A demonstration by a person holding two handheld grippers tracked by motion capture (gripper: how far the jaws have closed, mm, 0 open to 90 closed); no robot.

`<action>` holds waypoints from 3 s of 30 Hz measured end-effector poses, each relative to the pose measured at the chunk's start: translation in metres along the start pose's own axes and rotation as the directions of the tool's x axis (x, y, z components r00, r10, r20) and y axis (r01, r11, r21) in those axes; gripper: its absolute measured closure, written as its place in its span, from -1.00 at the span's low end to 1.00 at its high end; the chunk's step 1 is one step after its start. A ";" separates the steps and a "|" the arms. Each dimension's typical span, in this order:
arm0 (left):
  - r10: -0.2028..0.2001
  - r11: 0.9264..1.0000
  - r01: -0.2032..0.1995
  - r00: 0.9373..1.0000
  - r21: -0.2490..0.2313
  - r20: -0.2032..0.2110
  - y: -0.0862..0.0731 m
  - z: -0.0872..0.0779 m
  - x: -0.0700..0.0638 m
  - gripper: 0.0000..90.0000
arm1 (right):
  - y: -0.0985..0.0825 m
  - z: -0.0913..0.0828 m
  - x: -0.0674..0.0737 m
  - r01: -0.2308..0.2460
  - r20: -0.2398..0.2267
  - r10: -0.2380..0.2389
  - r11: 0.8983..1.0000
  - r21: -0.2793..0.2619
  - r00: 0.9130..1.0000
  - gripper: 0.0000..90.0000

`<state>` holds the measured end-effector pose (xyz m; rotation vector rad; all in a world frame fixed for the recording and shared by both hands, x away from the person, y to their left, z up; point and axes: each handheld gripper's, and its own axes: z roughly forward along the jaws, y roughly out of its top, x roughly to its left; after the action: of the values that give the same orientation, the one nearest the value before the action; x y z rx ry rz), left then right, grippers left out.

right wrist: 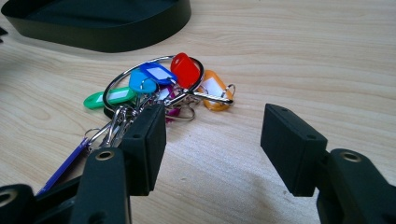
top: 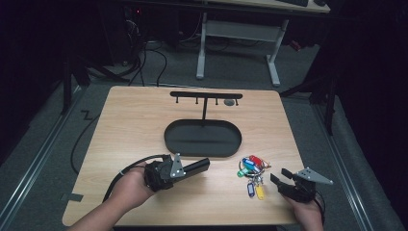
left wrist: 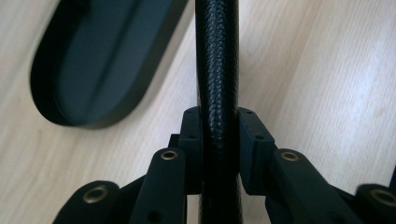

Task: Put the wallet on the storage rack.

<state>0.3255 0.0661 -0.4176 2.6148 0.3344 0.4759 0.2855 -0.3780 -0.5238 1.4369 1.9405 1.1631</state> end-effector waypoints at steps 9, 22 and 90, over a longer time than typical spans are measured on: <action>0.025 1.000 -0.026 0.994 -0.003 -0.103 0.011 -0.002 0.010 0.65 | 0.003 0.002 0.005 0.046 -0.018 -0.046 0.999 -0.012 0.999 -0.09; 0.215 0.976 -0.211 0.941 0.043 -0.262 0.027 -0.002 0.027 0.65 | 0.002 -0.001 0.004 0.041 -0.030 -0.042 0.999 -0.018 0.999 -0.09; 0.421 0.905 -0.419 0.859 0.073 -0.290 0.063 0.134 0.084 0.64 | -0.009 -0.012 -0.002 0.005 0.003 -0.005 1.000 -0.009 1.000 -0.08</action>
<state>0.4627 -0.0153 -0.4762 2.6183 -0.1558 1.0281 0.2722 -0.3851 -0.5246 1.4274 1.9336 1.1654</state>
